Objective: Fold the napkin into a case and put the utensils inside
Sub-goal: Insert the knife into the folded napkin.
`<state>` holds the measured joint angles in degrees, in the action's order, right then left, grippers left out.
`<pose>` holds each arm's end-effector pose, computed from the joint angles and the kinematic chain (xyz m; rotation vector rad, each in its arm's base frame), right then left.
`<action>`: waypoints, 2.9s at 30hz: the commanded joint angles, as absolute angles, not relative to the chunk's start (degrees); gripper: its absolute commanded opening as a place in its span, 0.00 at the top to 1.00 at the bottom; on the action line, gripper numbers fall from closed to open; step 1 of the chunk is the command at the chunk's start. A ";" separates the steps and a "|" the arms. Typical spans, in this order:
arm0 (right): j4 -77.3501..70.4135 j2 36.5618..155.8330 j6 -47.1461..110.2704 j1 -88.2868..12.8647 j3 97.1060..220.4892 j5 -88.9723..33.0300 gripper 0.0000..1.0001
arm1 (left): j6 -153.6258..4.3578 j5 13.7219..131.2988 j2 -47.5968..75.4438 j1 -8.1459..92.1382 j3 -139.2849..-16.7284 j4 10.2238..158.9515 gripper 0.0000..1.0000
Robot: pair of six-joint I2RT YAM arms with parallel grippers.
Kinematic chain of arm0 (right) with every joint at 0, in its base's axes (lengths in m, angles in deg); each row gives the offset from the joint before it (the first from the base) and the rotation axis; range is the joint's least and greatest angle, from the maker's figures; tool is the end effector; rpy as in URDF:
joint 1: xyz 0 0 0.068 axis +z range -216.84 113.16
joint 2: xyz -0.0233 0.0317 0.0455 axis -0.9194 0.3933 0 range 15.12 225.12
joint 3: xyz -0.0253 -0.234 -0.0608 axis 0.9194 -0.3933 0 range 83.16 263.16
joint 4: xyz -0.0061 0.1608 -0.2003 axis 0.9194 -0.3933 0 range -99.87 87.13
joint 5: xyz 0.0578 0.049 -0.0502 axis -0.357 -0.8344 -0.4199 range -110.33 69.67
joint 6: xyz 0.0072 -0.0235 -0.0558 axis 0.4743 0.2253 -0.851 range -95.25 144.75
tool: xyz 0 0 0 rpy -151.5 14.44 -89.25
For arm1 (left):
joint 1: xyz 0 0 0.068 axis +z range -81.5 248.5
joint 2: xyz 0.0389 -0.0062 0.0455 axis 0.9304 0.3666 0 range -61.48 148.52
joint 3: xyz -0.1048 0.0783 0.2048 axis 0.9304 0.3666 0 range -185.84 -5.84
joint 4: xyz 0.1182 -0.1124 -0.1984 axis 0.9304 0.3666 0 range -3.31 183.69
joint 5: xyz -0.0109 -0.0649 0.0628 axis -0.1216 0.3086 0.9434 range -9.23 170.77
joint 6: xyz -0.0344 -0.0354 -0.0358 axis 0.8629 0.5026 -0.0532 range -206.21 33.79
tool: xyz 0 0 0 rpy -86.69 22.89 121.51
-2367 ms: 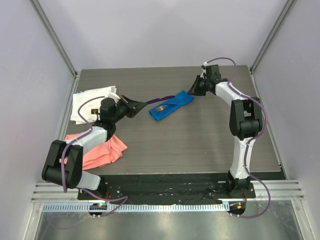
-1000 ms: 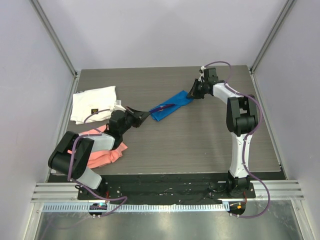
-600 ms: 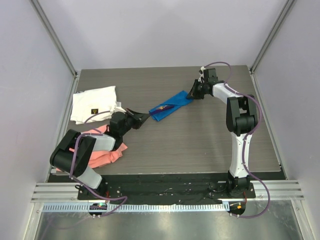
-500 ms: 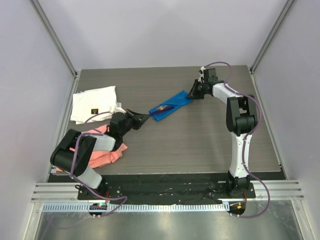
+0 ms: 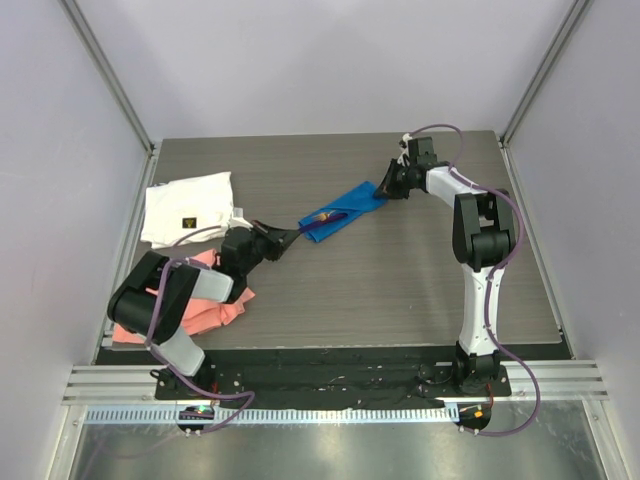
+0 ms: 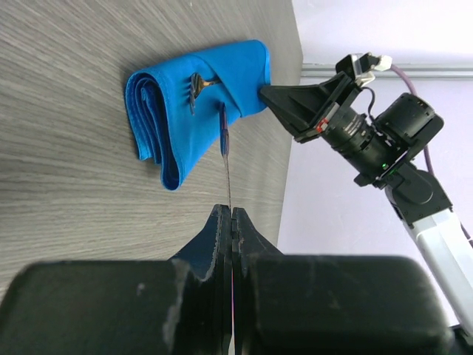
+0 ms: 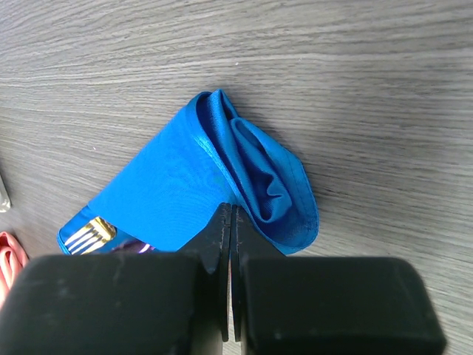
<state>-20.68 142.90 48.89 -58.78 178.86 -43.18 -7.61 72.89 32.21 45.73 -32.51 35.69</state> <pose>0.4658 0.0839 0.1323 0.1658 2.4808 0.7325 0.2728 -0.1213 0.1156 -0.8770 1.8850 -1.3006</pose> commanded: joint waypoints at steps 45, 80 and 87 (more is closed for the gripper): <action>-20.89 144.84 49.53 -59.19 182.04 -43.71 0.99 | 0.53 85.42 49.52 38.79 -37.65 10.85 1.00; -22.30 145.72 49.53 -59.19 185.90 -44.85 0.99 | -4.38 78.14 55.59 41.77 -44.41 11.36 1.00; -23.44 146.34 50.06 -59.02 189.16 -45.91 0.99 | -4.57 74.45 56.90 42.66 -47.41 13.22 1.00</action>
<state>-23.06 146.68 49.19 -59.09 185.49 -44.67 -2.91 77.70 57.60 42.17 -44.88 14.29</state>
